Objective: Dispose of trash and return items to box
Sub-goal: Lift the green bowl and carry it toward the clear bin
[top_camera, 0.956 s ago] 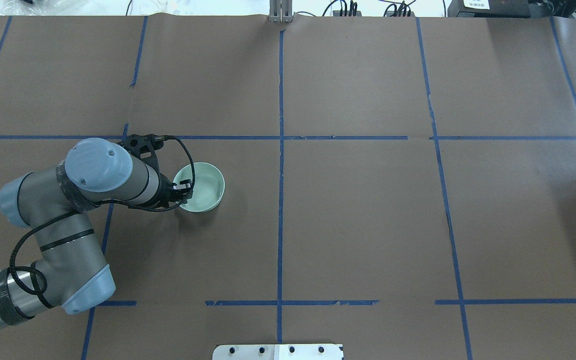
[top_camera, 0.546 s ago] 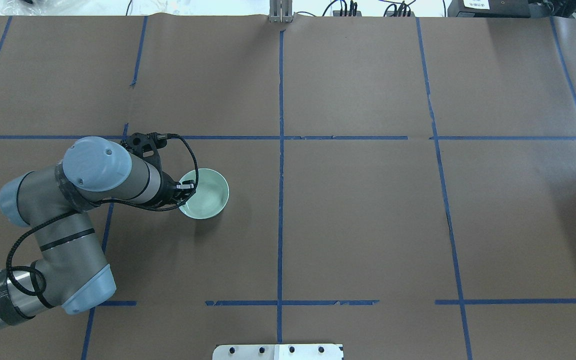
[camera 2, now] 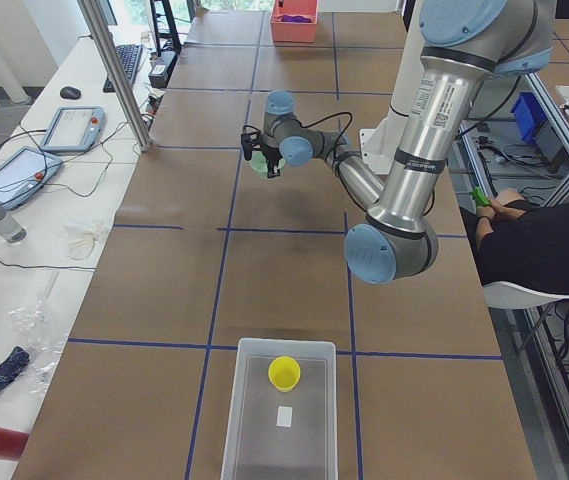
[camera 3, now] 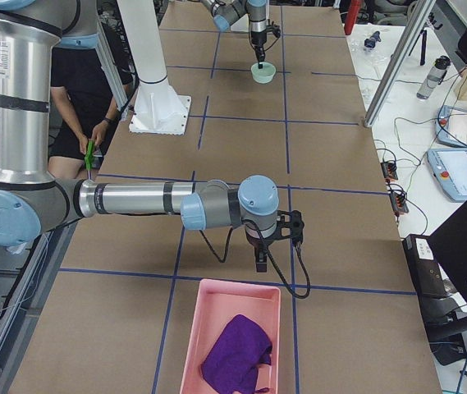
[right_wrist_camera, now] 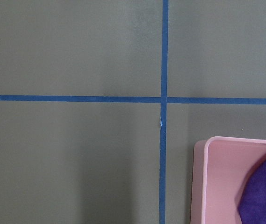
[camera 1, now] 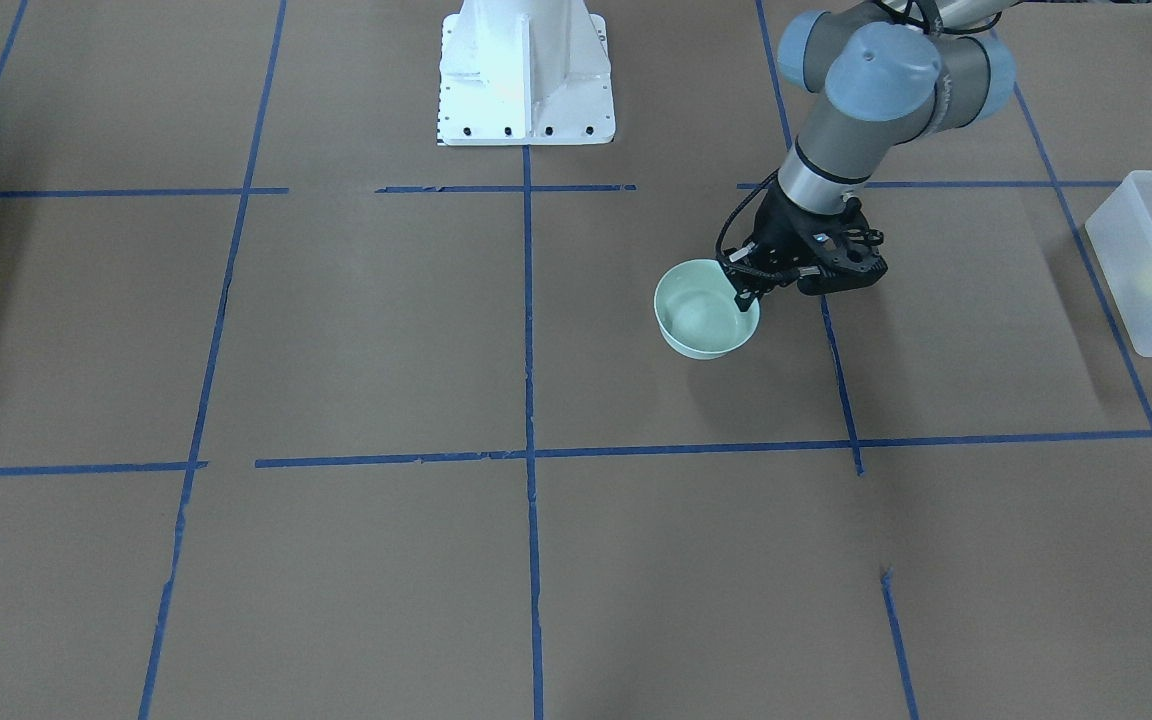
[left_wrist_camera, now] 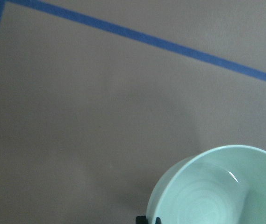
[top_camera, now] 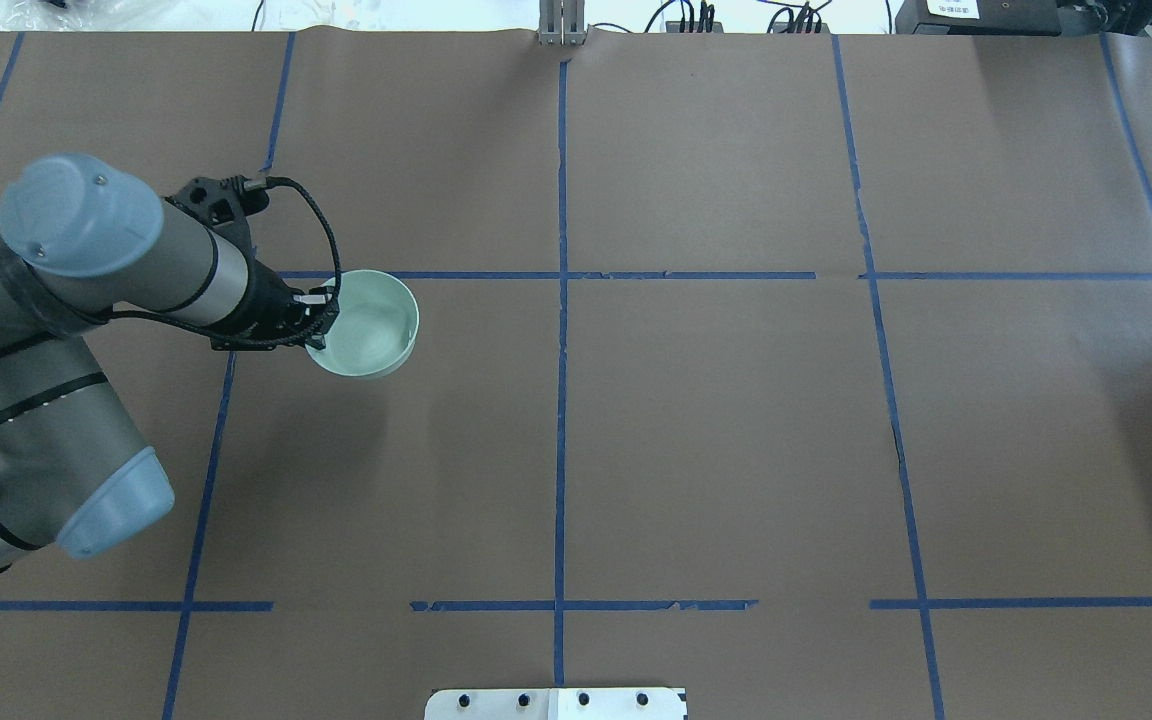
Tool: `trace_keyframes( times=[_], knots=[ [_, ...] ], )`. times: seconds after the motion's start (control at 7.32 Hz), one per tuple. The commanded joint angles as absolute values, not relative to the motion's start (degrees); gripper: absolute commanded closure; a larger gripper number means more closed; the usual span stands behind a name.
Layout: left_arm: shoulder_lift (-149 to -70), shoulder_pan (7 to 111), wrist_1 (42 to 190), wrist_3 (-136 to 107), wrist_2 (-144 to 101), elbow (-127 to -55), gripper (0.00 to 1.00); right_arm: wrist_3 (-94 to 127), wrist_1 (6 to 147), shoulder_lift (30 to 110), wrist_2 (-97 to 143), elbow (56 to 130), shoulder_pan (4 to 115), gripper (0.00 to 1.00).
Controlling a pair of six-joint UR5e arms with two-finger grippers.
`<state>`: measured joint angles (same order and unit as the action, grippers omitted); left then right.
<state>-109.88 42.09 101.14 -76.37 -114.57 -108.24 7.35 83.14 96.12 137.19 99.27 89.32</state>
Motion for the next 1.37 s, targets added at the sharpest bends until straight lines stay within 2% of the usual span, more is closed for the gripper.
trace_keyframes(
  times=[0.0,0.82,1.23],
  knots=[
    [-108.7,49.4,98.4,-68.5,-116.7,-109.8,1.00,7.9,83.2,95.6,137.6,97.8,89.3,0.00],
    [-97.8,73.5,98.3,-30.7,-128.2,-105.6,1.00,7.1,83.1,94.9,137.3,96.9,89.4,0.00],
    [-93.6,86.7,98.4,-7.3,-129.1,-96.5,1.00,7.0,83.0,94.9,137.3,96.7,89.4,0.00]
  ],
)
